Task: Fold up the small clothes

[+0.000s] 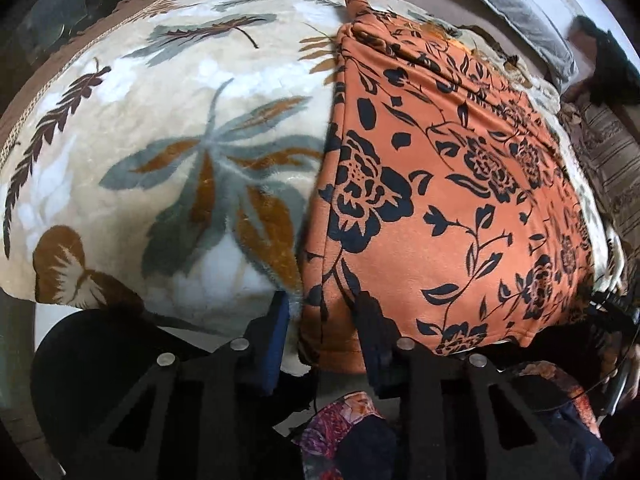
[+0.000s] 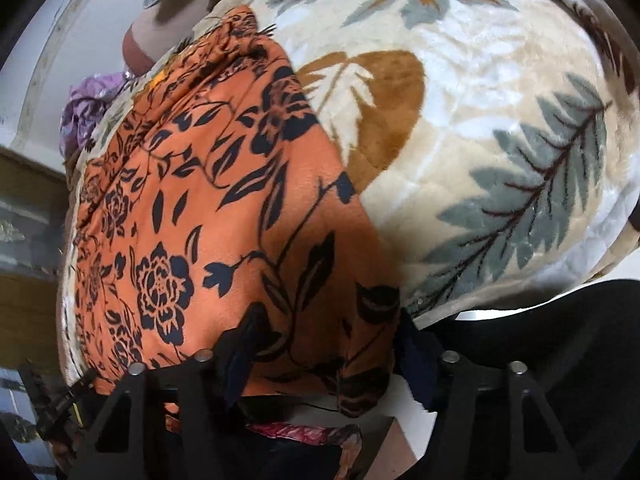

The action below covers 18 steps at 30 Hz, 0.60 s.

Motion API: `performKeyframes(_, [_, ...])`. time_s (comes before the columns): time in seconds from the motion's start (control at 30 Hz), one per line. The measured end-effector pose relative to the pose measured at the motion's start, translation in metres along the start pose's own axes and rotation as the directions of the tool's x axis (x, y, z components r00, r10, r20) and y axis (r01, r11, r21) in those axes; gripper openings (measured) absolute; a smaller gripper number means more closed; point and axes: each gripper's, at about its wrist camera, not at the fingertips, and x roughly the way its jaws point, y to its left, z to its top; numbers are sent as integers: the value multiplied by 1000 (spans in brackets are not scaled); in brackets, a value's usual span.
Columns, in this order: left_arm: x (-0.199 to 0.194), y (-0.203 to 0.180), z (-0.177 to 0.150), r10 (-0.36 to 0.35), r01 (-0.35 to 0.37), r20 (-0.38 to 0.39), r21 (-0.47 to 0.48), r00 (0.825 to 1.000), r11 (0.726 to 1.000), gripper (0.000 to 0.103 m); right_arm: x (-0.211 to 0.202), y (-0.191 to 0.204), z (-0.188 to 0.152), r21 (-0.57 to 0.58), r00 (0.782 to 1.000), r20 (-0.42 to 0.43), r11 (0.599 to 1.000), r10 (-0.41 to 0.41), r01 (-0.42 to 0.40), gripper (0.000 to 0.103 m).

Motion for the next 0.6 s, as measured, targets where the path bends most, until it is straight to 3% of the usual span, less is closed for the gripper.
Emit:
performKeyframes(0.07, [0, 0, -2, -5, 5, 2, 4, 1000, 1000, 35, -7, 6, -3, -38, 1000, -4, 999, -16, 16, 33])
performKeyframes(0.1, [1, 1, -3, -2, 2, 0, -2, 1000, 1000, 40, -11, 10, -4, -58, 1000, -2, 998, -25, 25, 28])
performKeyframes(0.2, [1, 11, -6, -17, 16, -21, -45, 1000, 999, 60, -12, 16, -8, -76, 999, -27, 997, -32, 30, 28])
performKeyframes(0.3, [2, 9, -9, -23, 22, -32, -31, 999, 999, 60, -5, 17, -6, -82, 996, -54, 994, -74, 70, 32])
performKeyframes(0.43, [-1, 0, -8, 12, -12, -23, -4, 1000, 1000, 57, -4, 15, -6, -93, 997, -33, 994, -65, 61, 32])
performKeyframes(0.6, [-19, -11, -8, -25, 23, 29, 52, 999, 998, 57, -5, 4, -7, -57, 998, -41, 998, -37, 35, 32])
